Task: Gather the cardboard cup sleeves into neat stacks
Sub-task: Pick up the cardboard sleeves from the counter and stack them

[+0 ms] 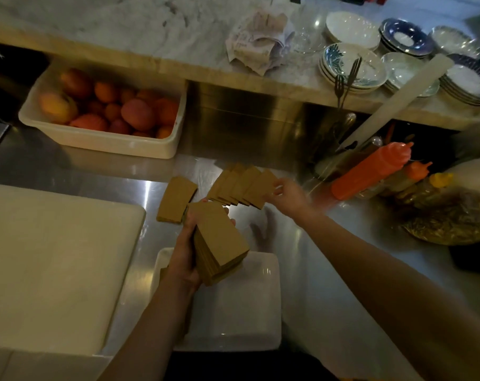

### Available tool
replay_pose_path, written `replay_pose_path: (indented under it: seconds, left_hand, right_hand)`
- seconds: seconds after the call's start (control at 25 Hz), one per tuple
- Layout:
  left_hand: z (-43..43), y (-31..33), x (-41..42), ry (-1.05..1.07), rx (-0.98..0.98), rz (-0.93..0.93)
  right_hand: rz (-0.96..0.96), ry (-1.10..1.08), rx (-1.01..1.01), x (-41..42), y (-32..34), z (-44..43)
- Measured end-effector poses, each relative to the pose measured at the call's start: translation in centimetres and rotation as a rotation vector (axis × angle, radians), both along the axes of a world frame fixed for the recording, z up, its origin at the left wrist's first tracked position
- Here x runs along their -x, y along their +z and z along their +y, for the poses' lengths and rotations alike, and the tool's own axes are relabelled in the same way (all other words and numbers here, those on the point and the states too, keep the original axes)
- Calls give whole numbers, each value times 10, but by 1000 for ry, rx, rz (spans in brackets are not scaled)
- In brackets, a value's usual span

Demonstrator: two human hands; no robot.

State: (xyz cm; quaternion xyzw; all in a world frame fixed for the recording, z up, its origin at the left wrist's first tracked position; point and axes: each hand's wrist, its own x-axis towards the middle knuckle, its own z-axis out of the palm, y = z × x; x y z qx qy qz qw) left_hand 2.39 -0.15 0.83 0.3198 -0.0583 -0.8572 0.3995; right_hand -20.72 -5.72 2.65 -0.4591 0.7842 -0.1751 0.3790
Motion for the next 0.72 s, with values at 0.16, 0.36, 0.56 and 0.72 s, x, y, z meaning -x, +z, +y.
replay_pose_path:
  seconds: [0.16, 0.36, 0.56, 0.72]
  left_hand:
    - [-23, -3, -4, -19, -57, 5]
    - [-46, -8, -8, -15, -57, 7]
    - [-54, -8, -9, -38, -47, -9]
    - [-55, -9, -7, -15, -32, -8]
  right_hand:
    - [217, 64, -165, 19, -39, -45]
    - [446, 242, -234, 24, -73, -77]
    - [466, 158, -151, 23, -81, -72]
    - [-110, 1, -88, 22, -70, -67]
